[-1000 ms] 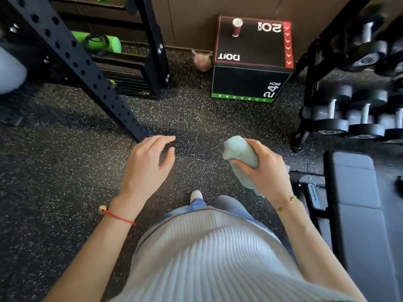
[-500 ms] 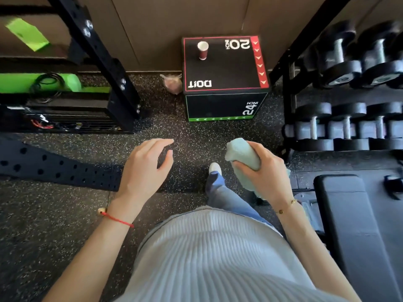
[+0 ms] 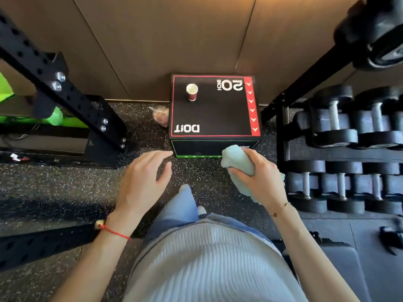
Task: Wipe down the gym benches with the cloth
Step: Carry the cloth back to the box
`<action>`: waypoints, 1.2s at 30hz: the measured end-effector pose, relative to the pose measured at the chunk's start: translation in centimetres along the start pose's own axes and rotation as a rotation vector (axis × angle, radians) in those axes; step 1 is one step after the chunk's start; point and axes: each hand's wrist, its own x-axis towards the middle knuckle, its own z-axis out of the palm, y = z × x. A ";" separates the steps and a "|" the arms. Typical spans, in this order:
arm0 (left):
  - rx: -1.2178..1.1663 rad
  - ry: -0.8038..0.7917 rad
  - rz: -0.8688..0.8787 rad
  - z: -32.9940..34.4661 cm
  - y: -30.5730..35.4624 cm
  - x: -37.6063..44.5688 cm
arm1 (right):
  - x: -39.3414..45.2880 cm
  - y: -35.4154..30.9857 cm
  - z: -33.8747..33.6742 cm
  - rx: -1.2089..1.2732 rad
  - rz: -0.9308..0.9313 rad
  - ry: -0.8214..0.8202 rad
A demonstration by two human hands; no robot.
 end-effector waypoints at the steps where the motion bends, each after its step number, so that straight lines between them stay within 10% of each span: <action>1: -0.007 -0.010 -0.001 0.3 0.0 1.5 | 1.6 0.2 0.1 0.000 0.007 -0.009; 23: 0.002 -0.104 0.051 9.1 -3.2 34.6 | 36.9 9.3 6.2 -0.045 0.210 -0.134; 36: -0.038 -0.081 -0.080 26.6 -10.4 42.2 | 50.2 23.6 25.0 -0.174 0.127 -0.280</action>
